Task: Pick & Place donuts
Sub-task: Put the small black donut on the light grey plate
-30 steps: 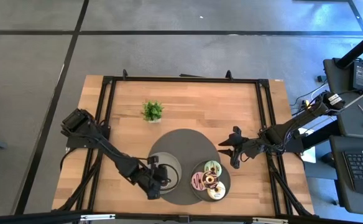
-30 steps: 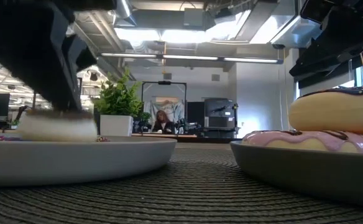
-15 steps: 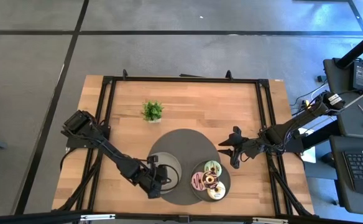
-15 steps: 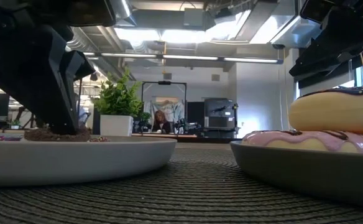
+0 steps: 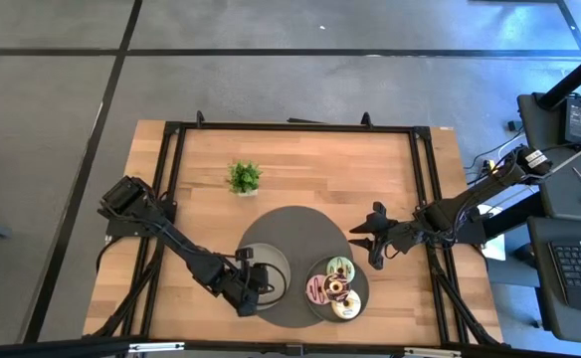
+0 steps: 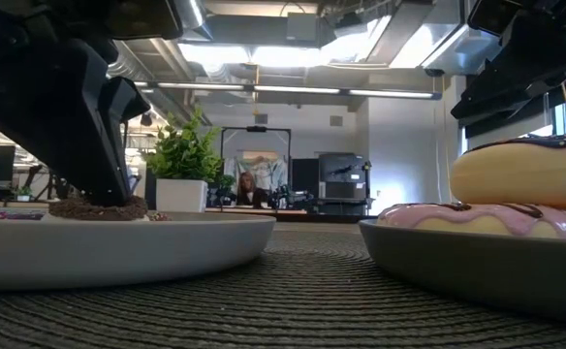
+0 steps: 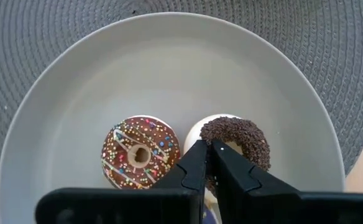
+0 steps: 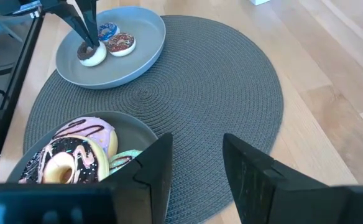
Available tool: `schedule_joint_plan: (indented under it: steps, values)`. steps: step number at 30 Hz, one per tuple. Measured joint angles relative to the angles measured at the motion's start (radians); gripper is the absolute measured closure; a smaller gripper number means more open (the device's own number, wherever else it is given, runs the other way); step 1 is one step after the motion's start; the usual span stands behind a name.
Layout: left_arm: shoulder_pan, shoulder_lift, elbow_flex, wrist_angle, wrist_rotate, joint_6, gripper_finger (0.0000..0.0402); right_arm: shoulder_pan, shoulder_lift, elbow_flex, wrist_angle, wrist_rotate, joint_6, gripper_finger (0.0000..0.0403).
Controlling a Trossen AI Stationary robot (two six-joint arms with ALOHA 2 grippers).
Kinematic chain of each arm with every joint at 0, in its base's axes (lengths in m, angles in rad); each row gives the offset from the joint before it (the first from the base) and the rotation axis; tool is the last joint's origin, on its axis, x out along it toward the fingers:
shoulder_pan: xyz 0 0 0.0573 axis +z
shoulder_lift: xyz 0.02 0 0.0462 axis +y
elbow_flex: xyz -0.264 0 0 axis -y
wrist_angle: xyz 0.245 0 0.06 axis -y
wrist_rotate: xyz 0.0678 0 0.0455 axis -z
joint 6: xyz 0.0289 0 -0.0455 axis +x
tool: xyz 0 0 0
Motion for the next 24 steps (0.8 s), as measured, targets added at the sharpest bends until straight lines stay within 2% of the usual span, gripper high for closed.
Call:
schedule_joint_plan:
  steps: [5,11,18,24]
  values:
    - [0.000,0.000,0.000,0.000,0.002,0.079,0.0383,0.000,0.000,0.000,0.000,0.000,0.000,0.0260]
    - [0.000,0.000,0.000,0.001,0.000,0.076,0.0378,0.000,0.000,0.000,0.000,0.000,0.000,0.0260]
    - [0.000,0.000,0.000,0.001,0.018,0.074,0.0357,0.000,0.000,0.000,-0.001,0.000,0.000,0.0260]
    - [0.000,0.000,0.000,0.001,-0.018,0.082,0.0329,0.000,0.000,0.000,-0.001,0.000,0.000,0.0260]
